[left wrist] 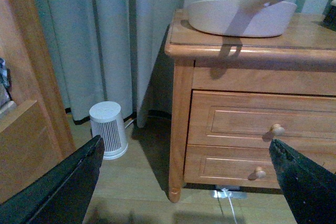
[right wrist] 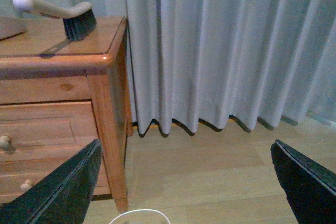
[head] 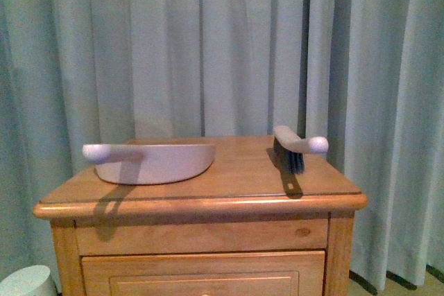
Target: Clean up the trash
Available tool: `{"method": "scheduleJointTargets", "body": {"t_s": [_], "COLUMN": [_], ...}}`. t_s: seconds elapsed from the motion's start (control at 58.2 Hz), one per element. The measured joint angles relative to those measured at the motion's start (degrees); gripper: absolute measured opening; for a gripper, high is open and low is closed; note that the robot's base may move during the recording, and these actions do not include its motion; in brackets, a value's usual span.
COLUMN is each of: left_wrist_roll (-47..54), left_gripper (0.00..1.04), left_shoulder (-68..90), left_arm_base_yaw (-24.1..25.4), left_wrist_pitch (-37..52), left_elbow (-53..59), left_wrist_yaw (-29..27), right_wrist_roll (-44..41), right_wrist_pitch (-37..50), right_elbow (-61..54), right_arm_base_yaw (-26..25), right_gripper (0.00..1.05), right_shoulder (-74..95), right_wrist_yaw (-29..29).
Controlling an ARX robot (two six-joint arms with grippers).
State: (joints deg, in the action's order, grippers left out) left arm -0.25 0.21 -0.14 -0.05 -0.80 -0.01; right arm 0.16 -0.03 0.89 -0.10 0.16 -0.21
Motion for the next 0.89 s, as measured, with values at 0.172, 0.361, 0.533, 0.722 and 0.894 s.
{"method": "scheduleJointTargets", "body": {"t_s": [0.172, 0.361, 0.533, 0.722, 0.894], "left_wrist_roll": [0.0, 0.0, 0.0, -7.6, -11.8], "left_gripper": [0.97, 0.97, 0.97, 0.97, 0.97], "left_shoulder": [0.0, 0.0, 0.0, 6.5, 31.0], "left_arm_base_yaw": [0.0, 0.0, 0.0, 2.2, 1.9], "left_wrist_pitch": [0.0, 0.0, 0.0, -7.1, 2.5], "left_elbow": [0.0, 0.0, 0.0, -3.2, -13.8], "left_wrist_yaw": [0.0, 0.0, 0.0, 8.1, 7.9], "right_wrist_roll": [0.0, 0.0, 0.0, 0.0, 0.0], "right_wrist_pitch": [0.0, 0.0, 0.0, 0.0, 0.0], "right_elbow": [0.0, 0.0, 0.0, 0.0, 0.0], "right_arm_base_yaw": [0.0, 0.0, 0.0, 0.0, 0.0], "right_gripper": [0.97, 0.97, 0.97, 0.97, 0.97], "right_shoulder": [0.0, 0.0, 0.0, 0.0, 0.0], "right_wrist_yaw": [0.0, 0.0, 0.0, 0.0, 0.0]}}
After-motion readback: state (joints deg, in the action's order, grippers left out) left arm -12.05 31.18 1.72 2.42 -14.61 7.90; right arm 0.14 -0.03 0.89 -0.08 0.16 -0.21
